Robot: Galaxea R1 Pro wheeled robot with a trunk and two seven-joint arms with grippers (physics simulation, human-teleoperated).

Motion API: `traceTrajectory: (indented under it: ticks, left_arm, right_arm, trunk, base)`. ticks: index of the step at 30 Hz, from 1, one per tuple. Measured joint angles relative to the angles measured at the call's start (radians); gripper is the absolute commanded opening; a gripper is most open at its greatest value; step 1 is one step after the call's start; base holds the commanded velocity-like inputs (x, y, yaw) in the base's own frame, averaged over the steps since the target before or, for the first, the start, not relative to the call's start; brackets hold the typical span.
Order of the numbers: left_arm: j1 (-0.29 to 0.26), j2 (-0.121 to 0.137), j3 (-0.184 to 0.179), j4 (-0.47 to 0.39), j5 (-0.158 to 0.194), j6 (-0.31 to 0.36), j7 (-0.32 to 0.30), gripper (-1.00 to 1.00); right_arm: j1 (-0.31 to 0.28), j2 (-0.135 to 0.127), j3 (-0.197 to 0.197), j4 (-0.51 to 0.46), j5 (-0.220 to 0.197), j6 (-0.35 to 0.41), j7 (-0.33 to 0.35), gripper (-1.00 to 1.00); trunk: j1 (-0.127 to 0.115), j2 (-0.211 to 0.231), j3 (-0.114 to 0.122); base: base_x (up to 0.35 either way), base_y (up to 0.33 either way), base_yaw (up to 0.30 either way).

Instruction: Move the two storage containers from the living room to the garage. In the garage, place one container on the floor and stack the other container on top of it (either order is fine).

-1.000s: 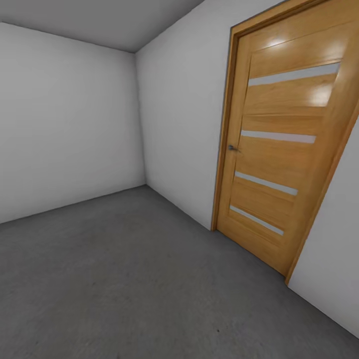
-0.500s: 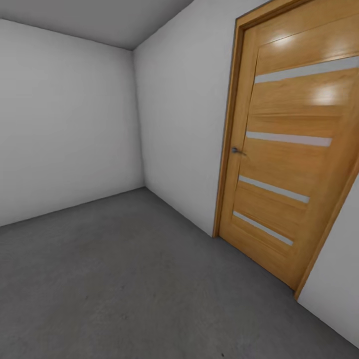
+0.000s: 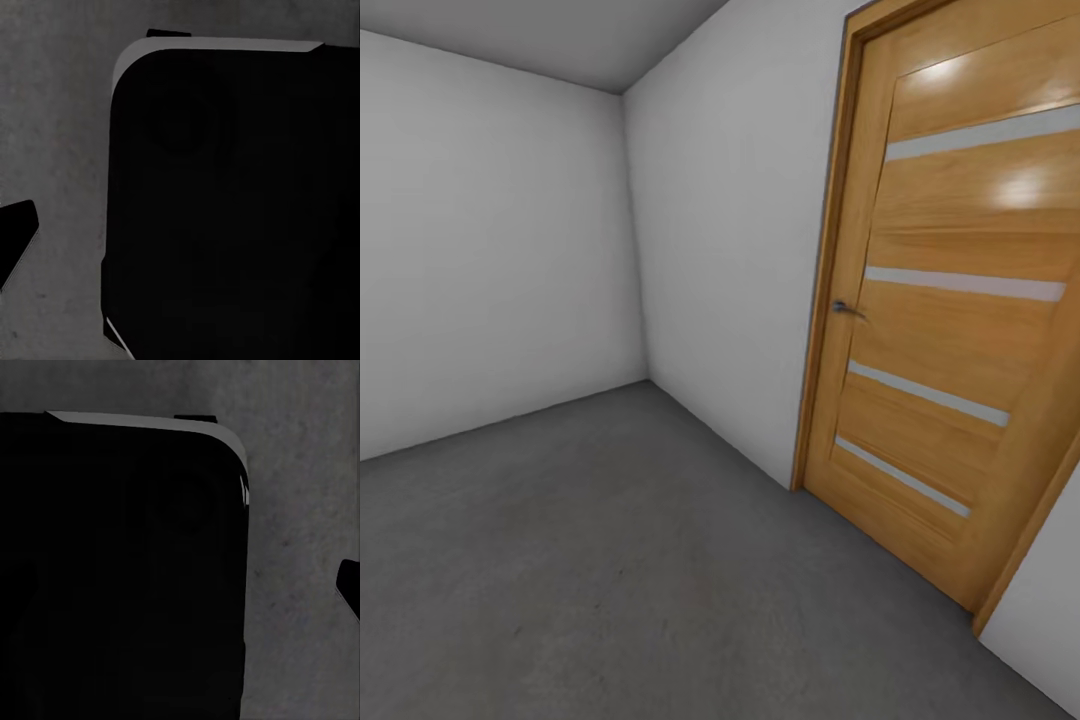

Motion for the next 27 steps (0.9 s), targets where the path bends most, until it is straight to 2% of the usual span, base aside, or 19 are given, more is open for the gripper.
traceTrajectory:
  ticks: [7,21,27]
  left_arm:
    - [0.000,0.000,0.000,0.000,0.000,0.000,0.000,1.00]
    - [0.000,0.000,0.001,0.000,0.000,-0.002,0.000,1.00]
    - [0.000,0.000,0.001,0.000,0.000,-0.002,0.000,1.00]
  right_arm:
    - [0.000,-0.001,-0.008,0.000,-0.005,-0.002,0.000,1.00]
    - [0.000,-0.001,-0.009,0.000,-0.006,-0.004,0.001,1.00]
    - [0.000,-0.001,-0.007,0.000,-0.006,-0.004,0.001,1.00]
  trunk:
    - [0.000,0.000,0.000]
    - [0.000,0.000,0.000]
    - [0.000,0.000,0.000]
  base:
    - [0.323,0.000,-0.084]
    - [0.323,0.002,-0.282]
    - [0.304,0.170,-0.294]
